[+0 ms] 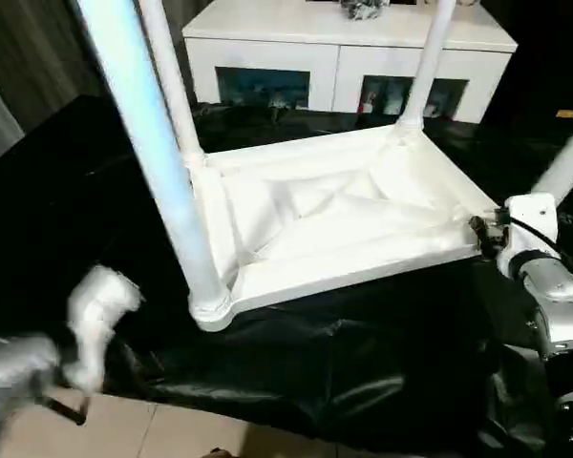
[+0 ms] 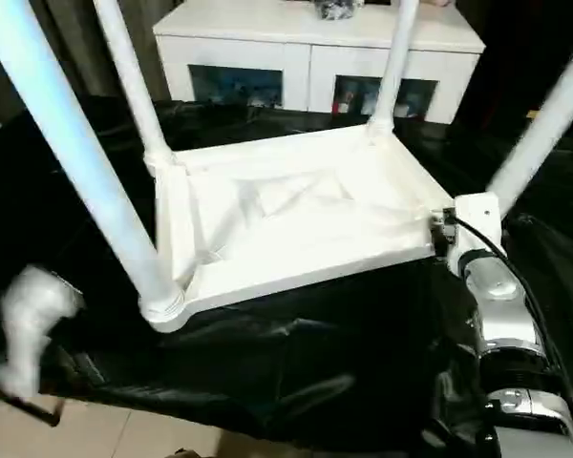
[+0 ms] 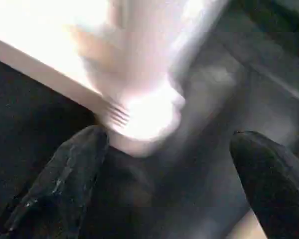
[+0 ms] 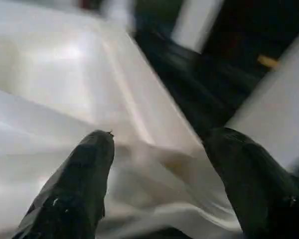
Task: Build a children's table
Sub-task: Rotate table base
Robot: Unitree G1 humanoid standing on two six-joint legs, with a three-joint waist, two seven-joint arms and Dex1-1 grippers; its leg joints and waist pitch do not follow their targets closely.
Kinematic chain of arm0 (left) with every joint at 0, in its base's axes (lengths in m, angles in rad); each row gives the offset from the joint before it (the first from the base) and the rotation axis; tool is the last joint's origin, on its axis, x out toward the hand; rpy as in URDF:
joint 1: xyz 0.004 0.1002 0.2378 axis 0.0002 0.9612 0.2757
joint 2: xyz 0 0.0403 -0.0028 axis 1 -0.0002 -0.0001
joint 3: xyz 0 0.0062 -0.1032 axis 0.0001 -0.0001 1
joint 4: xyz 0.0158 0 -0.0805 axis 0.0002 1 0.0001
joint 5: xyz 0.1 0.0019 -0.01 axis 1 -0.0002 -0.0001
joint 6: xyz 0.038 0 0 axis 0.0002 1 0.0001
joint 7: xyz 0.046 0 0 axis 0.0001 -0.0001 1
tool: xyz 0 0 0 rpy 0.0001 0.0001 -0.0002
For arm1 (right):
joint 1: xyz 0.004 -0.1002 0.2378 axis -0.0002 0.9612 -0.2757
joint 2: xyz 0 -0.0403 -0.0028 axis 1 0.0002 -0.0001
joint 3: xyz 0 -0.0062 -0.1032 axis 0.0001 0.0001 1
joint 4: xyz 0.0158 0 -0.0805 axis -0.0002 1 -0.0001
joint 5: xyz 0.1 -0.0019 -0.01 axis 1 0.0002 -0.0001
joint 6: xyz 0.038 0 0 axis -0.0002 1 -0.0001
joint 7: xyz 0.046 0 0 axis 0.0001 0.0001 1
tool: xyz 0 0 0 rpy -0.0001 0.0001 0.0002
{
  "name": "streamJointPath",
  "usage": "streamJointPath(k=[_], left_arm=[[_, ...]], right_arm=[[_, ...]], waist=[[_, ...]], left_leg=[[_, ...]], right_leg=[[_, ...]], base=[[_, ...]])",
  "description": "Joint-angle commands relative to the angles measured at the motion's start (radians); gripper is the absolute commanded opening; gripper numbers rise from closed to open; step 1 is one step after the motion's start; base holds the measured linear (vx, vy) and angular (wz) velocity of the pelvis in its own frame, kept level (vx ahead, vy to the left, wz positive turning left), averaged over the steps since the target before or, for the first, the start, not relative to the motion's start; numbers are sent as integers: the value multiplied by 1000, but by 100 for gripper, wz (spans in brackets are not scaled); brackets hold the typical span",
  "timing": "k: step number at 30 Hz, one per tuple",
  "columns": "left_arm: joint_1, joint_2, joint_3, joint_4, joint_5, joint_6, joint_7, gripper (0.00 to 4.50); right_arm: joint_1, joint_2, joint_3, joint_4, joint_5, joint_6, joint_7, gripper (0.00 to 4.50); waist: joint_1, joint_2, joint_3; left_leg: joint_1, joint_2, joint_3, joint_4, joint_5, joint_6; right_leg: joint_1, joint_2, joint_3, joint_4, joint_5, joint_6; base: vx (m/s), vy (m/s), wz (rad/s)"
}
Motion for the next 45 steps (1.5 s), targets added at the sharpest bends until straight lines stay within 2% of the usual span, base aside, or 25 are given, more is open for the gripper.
streamJointPath(k=[1, 3, 6, 7, 8, 9, 10, 13, 16, 17, 20, 23, 24, 26, 27, 28, 29, 32, 33, 35, 38, 40, 41, 42, 45], left_arm=[[-15, 5, 45, 19, -35, -15, 0, 447], [-52, 5, 105, 63, -72, -14, -1, 447], [-73, 35, 127, 87, -118, 35, -28, 447], [-76, 39, 127, 90, -124, 41, -32, 447], [-86, 41, 123, 92, -139, 59, -38, 447], [-96, 41, 115, 91, -151, 79, -47, 447], [-106, 39, 107, 91, -157, 88, -49, 447], [-122, 33, 93, 96, -164, 94, -51, 447], [-143, 27, 76, 85, -231, 153, -80, 447], [-149, 27, 68, 81, -241, 162, -89, 447], [-178, 18, 36, 91, -226, 142, -85, 447], [-213, -4, 11, 113, -204, 118, -78, 447], [-228, -13, 1, 124, -194, 109, -73, 447], [-262, -35, -18, 158, -174, 80, -57, 447], [-276, -44, -25, 174, -165, 65, -49, 447], [-278, -45, -26, 176, -164, 63, -48, 447], [-289, -52, -33, 189, -153, 51, -38, 447], [-317, -72, -55, 230, -128, -1, -19, 447], [-317, -72, -55, 230, -128, -1, -19, 447], [-324, -85, -56, 228, -139, -1, -21, 447], [-361, -161, -48, 189, -213, 17, -15, 447], [-384, -201, -43, 160, -268, 43, -7, 447], [-390, -213, -41, 150, -286, 51, -5, 447], [-399, -227, -44, 140, -311, 64, -8, 447], [-406, -236, -49, 138, -323, 69, -9, 447]], right_arm=[[14, 10, 27, -64, 40, -24, 82, 338], [41, 30, 76, -148, 82, -28, 203, 338], [60, 42, 127, -202, 82, -39, 267, 338], [61, 44, 132, -204, 78, -41, 268, 338], [58, 49, 133, -198, 66, -43, 261, 338], [56, 56, 131, -193, 53, -42, 246, 338], [55, 60, 129, -190, 45, -37, 233, 338], [60, 65, 129, -192, 28, -21, 206, 338], [93, 62, 130, -223, 26, 1, 200, 338], [102, 58, 131, -228, 25, 4, 200, 338], [112, 45, 128, -221, 10, 21, 184, 338], [117, 39, 122, -209, -7, 45, 160, 338], [120, 38, 119, -207, -14, 58, 149, 338], [132, 34, 111, -215, -19, 78, 132, 338], [139, 31, 108, -222, -20, 84, 126, 338], [140, 31, 107, -223, -20, 85, 125, 338], [147, 28, 103, -232, -20, 89, 120, 338], [178, 23, 63, -274, -22, 115, 68, 338], [178, 23, 63, -274, -22, 115, 68, 338], [186, 21, 50, -279, -30, 132, 39, 338], [207, 28, -16, -267, -50, 186, -97, 338], [214, 38, -48, -276, -45, 184, -144, 338], [216, 41, -59, -281, -42, 181, -157, 338], [220, 44, -75, -296, -49, 174, -190, 338], [223, 45, -89, -309, -54, 179, -216, 338]], waist=[[-7, -4, -52], [-9, -5, -52], [-15, -3, -52], [-16, -2, -53], [-16, -3, -53], [-15, 2, -53], [-14, 2, -54], [-6, 2, -56], [-1, 6, -58], [-1, 4, -58], [-3, -1, -59], [-4, -1, -56], [-5, -1, -56], [-8, 0, -55], [-7, 0, -57], [-6, -1, -57], [-7, 3, -58], [-7, 1, -58], [-7, 0, -62], [-7, 1, -59], [-3, 0, -59], [-2, 0, -60], [-3, -2, -60], [-4, 3, -60], [-6, -1, -60]], left_leg=[[25, 13, -9, -83, -366, -3], [25, 11, -8, -81, -379, 2], [20, 16, -14, -88, -365, -3], [27, 18, -12, -87, -374, -7], [30, 18, -11, -86, -373, -8], [31, 18, -11, -87, -367, -11], [31, 18, -9, -86, -360, -15], [33, 17, -8, -85, -340, -20], [35, 15, -6, -83, -317, -20], [32, 15, -7, -83, -310, -19], [28, 14, -7, -82, -290, -10], [30, 14, -5, -82, -299, -12], [32, 13, -5, -81, -309, -16], [27, 12, -7, -82, -314, -20], [32, 12, -6, -80, -321, -25], [30, 12, -7, -80, -320, -26], [29, 12, -8, -81, -318, -26], [27, 12, -7, -80, -293, -21], [29, 13, -7, -77, -283, -20], [28, 13, -6, -79, -285, -17], [33, 13, -4, -78, -300, -29], [30, 12, -6, -79, -297, -33], [29, 11, -4, -78, -297, -32], [29, 10, -6, -77, -300, -31], [28, 9, -4, -76, -298, -24]], right_leg=[[25, -2, 12, -70, -301, -176], [23, 0, 13, -70, -306, -179], [26, -2, 12, -65, -292, -189], [21, -1, 13, -66, -293, -198], [18, -1, 14, -66, -288, -205], [19, -2, 15, -65, -275, -216], [19, -1, 15, -63, -259, -222], [21, 0, 16, -59, -220, -226], [23, 1, 16, -55, -183, -233], [25, 1, 16, -53, -169, -236], [31, 0, 15, -53, -151, -240], [30, -2, 16, -58, -188, -236], [30, -2, 17, -60, -206, -229], [32, -3, 16, -61, -221, -220], [30, -2, 17, -62, -231, -215], [31, -4, 17, -62, -231, -213], [32, -3, 17, -62, -226, -211], [34, -1, 17, -62, -189, -213], [35, -2, 17, -57, -170, -219], [34, -2, 16, -58, -175, -225], [30, -2, 16, -61, -195, -227], [33, -2, 15, -58, -182, -221], [33, -2, 15, -58, -181, -218], [33, -2, 14, -57, -182, -213], [33, 0, 14, -61, -198, -198]], base=[[0, 0, 0], [0, 0, 0], [0, 0, 0], [0, 0, 0], [0, 0, 0], [0, 0, 0], [0, 0, 0], [0, 0, 0], [0, 0, 0], [0, 0, 0], [0, 0, 0], [0, 0, 0], [0, 0, 0], [0, 0, 0], [0, 0, 0], [0, 0, 0], [0, 0, 0], [0, 0, 0], [0, 0, 0], [0, 0, 0], [0, 0, 0], [0, 0, 0], [0, 0, 0], [0, 0, 0], [0, 0, 0]])
